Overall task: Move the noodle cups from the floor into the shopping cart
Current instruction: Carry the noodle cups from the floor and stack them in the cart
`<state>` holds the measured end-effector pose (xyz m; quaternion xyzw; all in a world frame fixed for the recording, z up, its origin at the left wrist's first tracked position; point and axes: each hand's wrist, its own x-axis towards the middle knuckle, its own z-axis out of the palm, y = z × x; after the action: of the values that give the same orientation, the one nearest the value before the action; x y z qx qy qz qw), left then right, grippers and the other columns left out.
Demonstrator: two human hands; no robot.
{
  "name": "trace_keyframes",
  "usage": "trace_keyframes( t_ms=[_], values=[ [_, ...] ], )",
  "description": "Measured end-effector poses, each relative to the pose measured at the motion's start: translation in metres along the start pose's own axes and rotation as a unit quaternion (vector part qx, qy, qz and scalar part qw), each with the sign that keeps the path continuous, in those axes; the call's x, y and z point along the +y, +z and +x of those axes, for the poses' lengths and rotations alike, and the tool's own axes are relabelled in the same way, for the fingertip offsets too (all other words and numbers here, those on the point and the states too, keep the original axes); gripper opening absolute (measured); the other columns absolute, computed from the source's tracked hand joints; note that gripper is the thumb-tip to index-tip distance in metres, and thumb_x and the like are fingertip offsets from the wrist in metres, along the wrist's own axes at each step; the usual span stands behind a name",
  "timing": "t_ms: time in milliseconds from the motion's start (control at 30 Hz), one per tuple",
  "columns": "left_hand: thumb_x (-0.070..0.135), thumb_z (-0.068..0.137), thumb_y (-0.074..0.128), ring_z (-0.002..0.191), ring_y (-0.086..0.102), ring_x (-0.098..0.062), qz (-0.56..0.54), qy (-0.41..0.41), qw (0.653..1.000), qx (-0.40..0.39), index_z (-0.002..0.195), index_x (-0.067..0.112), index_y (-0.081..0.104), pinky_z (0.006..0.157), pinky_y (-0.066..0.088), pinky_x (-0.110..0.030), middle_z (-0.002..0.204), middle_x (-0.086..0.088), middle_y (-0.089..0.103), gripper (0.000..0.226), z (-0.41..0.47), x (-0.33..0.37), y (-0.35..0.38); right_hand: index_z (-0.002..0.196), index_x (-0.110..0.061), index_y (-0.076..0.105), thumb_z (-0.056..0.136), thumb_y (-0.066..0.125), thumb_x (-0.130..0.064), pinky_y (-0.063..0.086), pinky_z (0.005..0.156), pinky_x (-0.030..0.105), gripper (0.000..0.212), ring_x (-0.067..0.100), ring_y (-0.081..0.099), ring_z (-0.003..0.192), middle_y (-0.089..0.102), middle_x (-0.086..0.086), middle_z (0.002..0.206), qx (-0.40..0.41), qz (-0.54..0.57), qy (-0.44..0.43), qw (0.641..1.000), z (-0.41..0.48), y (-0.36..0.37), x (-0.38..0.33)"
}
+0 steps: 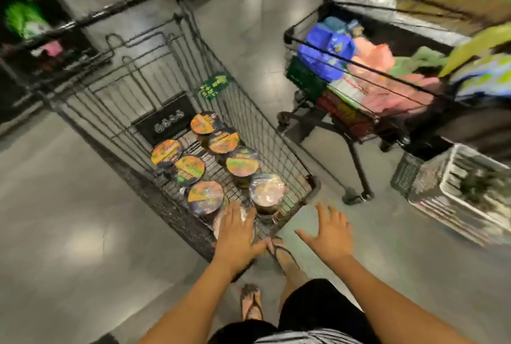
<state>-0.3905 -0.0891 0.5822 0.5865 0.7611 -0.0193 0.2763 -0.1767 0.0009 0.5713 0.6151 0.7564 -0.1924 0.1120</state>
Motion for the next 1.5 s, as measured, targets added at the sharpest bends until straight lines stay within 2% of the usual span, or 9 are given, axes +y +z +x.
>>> trace_keyframes(
  t_ms=[167, 300, 467, 600, 733, 1067, 1267, 1367, 1500],
  values=[
    [0.075, 0.088, 0.030, 0.148, -0.011, -0.031, 0.109, 0.136, 0.984, -0.033, 0.156, 0.024, 0.009, 0.120, 0.004, -0.045, 0.161, -0.012, -0.010, 0.087, 0.003, 0.043, 0.006, 0.150, -0.025, 0.021, 0.080, 0.044, -0.078, 0.027, 0.110, 0.041, 0.091, 0.030, 0.026, 0.139, 0.025, 0.011, 0.153, -0.010, 0.039, 0.125, 0.991, -0.072, 0.023, 0.058],
    [0.080, 0.071, -0.002, 0.148, -0.005, -0.035, 0.215, 0.228, 0.948, -0.052, 0.155, 0.020, 0.008, 0.119, 0.001, -0.045, 0.161, -0.020, -0.002, 0.104, 0.010, 0.109, 0.021, 0.151, -0.027, 0.019, 0.081, 0.043, -0.076, 0.028, 0.109, 0.043, 0.089, 0.030, 0.028, 0.138, 0.025, 0.011, 0.153, -0.010, 0.085, 0.239, 0.967, -0.117, 0.032, 0.112],
    [0.074, 0.089, 0.029, 0.146, -0.014, -0.038, 0.280, 0.301, 0.906, -0.099, 0.156, 0.022, 0.000, 0.118, -0.005, -0.048, 0.159, -0.019, -0.014, 0.089, 0.022, 0.204, 0.052, 0.150, -0.025, 0.018, 0.078, 0.044, -0.079, 0.031, 0.105, 0.043, 0.094, 0.031, 0.031, 0.135, 0.029, 0.012, 0.150, -0.026, 0.137, 0.377, 0.916, -0.163, 0.046, 0.175],
    [0.070, 0.090, 0.032, 0.147, -0.008, -0.039, 0.331, 0.359, 0.866, -0.107, 0.156, 0.020, 0.005, 0.119, 0.003, -0.048, 0.160, -0.022, -0.006, 0.086, 0.030, 0.288, 0.080, 0.150, -0.023, 0.017, 0.079, 0.043, -0.078, 0.033, 0.101, 0.043, 0.094, 0.032, 0.032, 0.132, 0.033, 0.014, 0.146, -0.027, 0.201, 0.458, 0.865, -0.193, 0.059, 0.232],
    [0.069, 0.090, 0.035, 0.147, -0.010, -0.038, 0.366, 0.404, 0.828, -0.131, 0.155, 0.020, 0.003, 0.119, 0.001, -0.048, 0.159, -0.023, -0.008, 0.088, 0.028, 0.375, 0.119, 0.150, -0.021, 0.020, 0.078, 0.044, -0.079, 0.030, 0.106, 0.044, 0.095, 0.032, 0.031, 0.134, 0.033, 0.014, 0.147, -0.027, 0.249, 0.531, 0.809, -0.222, 0.064, 0.295],
    [0.069, 0.089, 0.039, 0.147, -0.005, -0.038, 0.430, 0.527, 0.718, -0.149, 0.155, 0.020, 0.005, 0.120, 0.002, -0.050, 0.159, -0.023, -0.004, 0.089, -0.007, 0.531, 0.197, 0.148, -0.020, 0.024, 0.074, 0.048, -0.080, 0.035, 0.105, 0.042, 0.099, 0.032, 0.037, 0.131, 0.038, 0.012, 0.145, -0.001, 0.359, 0.639, 0.680, -0.289, 0.083, 0.392],
    [0.070, 0.087, 0.041, 0.147, -0.003, -0.039, 0.485, 0.593, 0.625, -0.151, 0.155, 0.021, 0.005, 0.119, 0.007, -0.049, 0.159, -0.023, -0.004, 0.090, -0.004, 0.594, 0.229, 0.153, -0.020, 0.014, 0.076, 0.046, -0.080, 0.028, 0.112, 0.045, 0.103, 0.035, 0.032, 0.136, 0.035, 0.016, 0.147, -0.014, 0.419, 0.698, 0.580, -0.303, 0.103, 0.403],
    [0.069, 0.086, 0.044, 0.147, -0.002, -0.039, 0.502, 0.630, 0.572, -0.155, 0.155, 0.021, 0.008, 0.119, 0.009, -0.049, 0.159, -0.023, -0.003, 0.091, 0.002, 0.627, 0.249, 0.153, -0.021, 0.011, 0.078, 0.048, -0.077, 0.026, 0.111, 0.046, 0.101, 0.037, 0.024, 0.140, 0.026, 0.018, 0.152, -0.019, 0.461, 0.726, 0.509, -0.300, 0.110, 0.405],
    [0.067, 0.087, 0.046, 0.147, -0.002, -0.040, 0.528, 0.674, 0.490, -0.165, 0.154, 0.021, 0.007, 0.119, 0.009, -0.049, 0.159, -0.023, -0.003, 0.091, 0.010, 0.675, 0.276, 0.153, -0.022, 0.013, 0.077, 0.046, -0.079, 0.026, 0.113, 0.045, 0.100, 0.034, 0.028, 0.138, 0.030, 0.016, 0.148, -0.019, 0.485, 0.759, 0.433, -0.283, 0.114, 0.412]
  ],
)
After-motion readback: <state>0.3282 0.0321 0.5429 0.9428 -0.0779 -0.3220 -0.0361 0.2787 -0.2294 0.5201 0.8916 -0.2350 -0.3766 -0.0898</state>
